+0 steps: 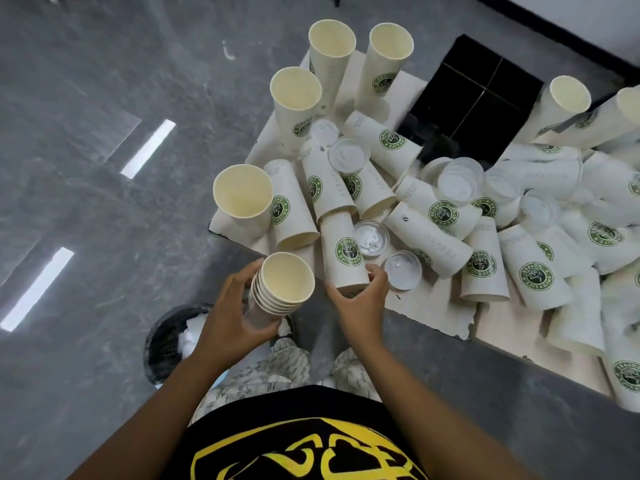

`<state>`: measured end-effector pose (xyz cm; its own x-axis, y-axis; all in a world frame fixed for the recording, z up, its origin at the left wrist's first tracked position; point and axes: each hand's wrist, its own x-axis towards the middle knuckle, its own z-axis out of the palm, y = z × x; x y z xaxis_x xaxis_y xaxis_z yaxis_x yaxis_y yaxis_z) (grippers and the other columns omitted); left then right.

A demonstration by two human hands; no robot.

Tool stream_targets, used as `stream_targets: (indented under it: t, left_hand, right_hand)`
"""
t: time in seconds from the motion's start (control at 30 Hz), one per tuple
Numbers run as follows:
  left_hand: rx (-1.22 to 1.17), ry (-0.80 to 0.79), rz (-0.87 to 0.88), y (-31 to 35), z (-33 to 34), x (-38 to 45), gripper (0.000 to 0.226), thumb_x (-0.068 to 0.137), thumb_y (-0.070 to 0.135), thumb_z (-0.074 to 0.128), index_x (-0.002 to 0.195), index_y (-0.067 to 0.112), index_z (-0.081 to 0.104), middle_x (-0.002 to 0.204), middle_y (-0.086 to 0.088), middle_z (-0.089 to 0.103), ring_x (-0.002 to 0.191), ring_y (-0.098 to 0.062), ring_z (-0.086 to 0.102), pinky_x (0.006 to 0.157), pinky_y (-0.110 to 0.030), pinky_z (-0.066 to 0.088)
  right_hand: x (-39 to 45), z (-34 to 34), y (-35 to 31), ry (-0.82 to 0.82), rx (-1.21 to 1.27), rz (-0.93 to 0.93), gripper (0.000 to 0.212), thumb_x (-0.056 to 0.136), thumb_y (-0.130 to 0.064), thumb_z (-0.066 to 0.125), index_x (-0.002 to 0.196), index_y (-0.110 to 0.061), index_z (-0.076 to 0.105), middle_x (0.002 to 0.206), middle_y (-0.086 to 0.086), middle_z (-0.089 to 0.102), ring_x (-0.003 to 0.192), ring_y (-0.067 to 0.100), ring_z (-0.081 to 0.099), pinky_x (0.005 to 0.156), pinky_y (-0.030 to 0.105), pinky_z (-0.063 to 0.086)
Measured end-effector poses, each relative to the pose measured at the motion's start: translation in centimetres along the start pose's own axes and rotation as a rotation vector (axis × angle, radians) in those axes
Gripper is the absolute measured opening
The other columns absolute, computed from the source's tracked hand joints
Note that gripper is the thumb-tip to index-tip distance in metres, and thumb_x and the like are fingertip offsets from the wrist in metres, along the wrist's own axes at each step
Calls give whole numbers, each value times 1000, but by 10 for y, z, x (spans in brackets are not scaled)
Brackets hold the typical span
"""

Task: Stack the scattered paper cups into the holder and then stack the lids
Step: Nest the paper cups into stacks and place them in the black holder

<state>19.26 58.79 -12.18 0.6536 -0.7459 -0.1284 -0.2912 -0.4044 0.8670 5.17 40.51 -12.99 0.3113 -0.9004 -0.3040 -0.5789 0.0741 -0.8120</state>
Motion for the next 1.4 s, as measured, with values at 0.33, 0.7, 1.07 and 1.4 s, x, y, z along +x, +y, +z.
stream_targets:
  t: [0.33, 0.7, 1.07, 1.4]
  left_hand:
    - [-19, -45, 39, 12, 5, 15, 111, 64, 25, 97, 148, 56, 32, 142, 12, 51, 124, -4, 57, 95, -31, 55]
    - [-32, -108, 277, 68, 19, 42, 103, 65, 21, 93, 150, 33, 38, 153, 7, 48, 137, -18, 53, 99, -42, 56]
    - [8, -281, 262, 126, 82, 57, 107, 64, 35, 87, 148, 57, 23, 144, 10, 51, 126, -6, 58, 96, -40, 57]
    - [-34, -288, 85, 151, 136, 63, 92, 64, 28, 98, 135, 48, 44, 134, 36, 53, 121, 7, 57, 96, -19, 51]
  right_hand:
    - [-37, -123, -57, 113, 151, -206, 78, 72, -12, 93, 130, -35, 47, 128, -8, 58, 110, 14, 63, 73, 12, 54]
    - [-42, -182, -123, -118, -82, -585, 82, 68, -45, 84, 142, -25, 55, 138, -8, 52, 131, 19, 52, 98, 47, 54]
    - [-24, -173, -92, -189, -103, -446, 88, 61, -58, 86, 138, -41, 49, 135, -36, 45, 133, -2, 42, 104, 10, 34]
    - [10, -190, -47, -224, -4, -363, 103, 63, -39, 98, 148, -36, 38, 143, -36, 38, 140, -4, 38, 110, 8, 30]
